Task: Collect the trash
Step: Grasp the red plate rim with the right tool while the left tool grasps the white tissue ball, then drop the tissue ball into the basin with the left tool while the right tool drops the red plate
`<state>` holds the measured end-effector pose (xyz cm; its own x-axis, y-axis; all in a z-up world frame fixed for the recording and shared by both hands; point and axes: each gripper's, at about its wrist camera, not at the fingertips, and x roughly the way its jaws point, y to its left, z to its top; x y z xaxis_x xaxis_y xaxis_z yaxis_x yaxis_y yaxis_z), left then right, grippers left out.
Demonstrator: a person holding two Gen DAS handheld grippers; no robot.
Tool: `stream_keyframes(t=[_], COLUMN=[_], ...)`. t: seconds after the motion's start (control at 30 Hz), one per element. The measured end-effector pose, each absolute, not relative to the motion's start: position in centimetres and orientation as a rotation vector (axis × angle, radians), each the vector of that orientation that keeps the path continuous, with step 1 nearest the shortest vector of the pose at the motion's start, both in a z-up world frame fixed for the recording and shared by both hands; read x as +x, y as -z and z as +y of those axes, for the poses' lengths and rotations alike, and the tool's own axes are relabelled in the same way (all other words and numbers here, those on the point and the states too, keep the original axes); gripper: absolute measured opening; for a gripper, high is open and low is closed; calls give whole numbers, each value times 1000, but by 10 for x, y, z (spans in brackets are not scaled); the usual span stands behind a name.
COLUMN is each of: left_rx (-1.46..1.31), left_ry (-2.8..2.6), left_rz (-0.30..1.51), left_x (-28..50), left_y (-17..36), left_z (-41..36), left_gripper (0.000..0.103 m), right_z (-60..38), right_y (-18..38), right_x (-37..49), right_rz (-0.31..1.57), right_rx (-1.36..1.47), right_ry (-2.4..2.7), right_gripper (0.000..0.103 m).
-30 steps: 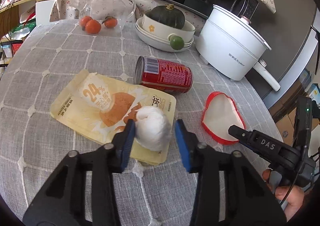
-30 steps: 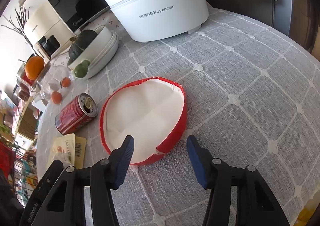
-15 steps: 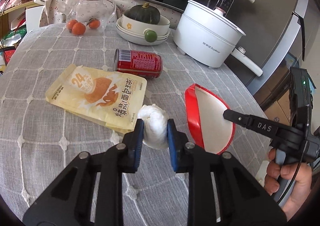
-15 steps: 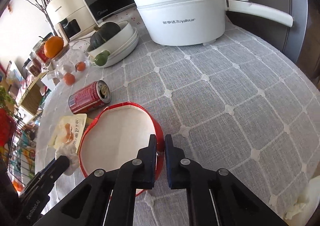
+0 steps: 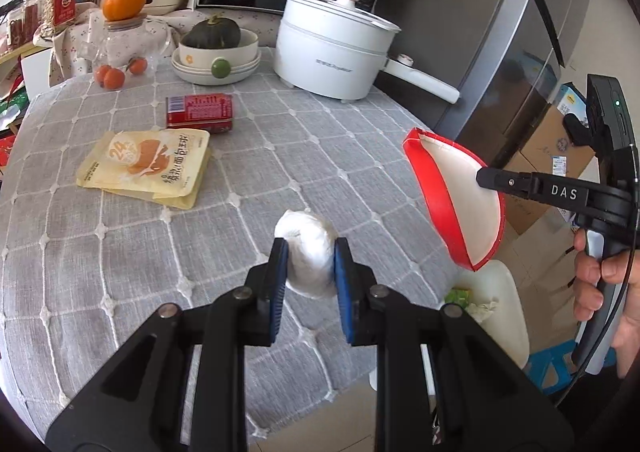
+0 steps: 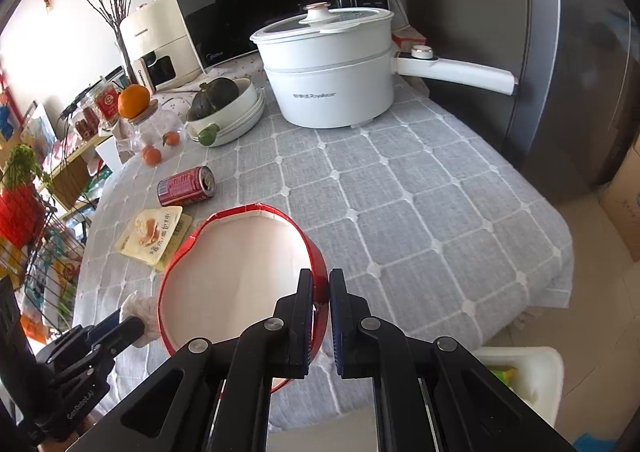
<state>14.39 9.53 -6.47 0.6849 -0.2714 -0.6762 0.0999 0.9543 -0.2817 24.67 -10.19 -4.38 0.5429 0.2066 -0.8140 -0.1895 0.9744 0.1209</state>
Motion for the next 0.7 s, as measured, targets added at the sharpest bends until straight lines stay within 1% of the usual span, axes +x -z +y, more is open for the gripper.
stream_keyframes(t=[0.3,0.7], left_rx=[-188,-129], left_ry=[341,529], left_rz=[793,869], left_x=[116,111], left_y=[54,71], left_z=[48,-44], left_gripper=[25,25], right_z=[-175,-280], right_y=[28,54], right_x=[205,171], right_rz=[972,1058], right_rx=[3,-7], right_ry=[-175,-11], right_gripper=[9,9])
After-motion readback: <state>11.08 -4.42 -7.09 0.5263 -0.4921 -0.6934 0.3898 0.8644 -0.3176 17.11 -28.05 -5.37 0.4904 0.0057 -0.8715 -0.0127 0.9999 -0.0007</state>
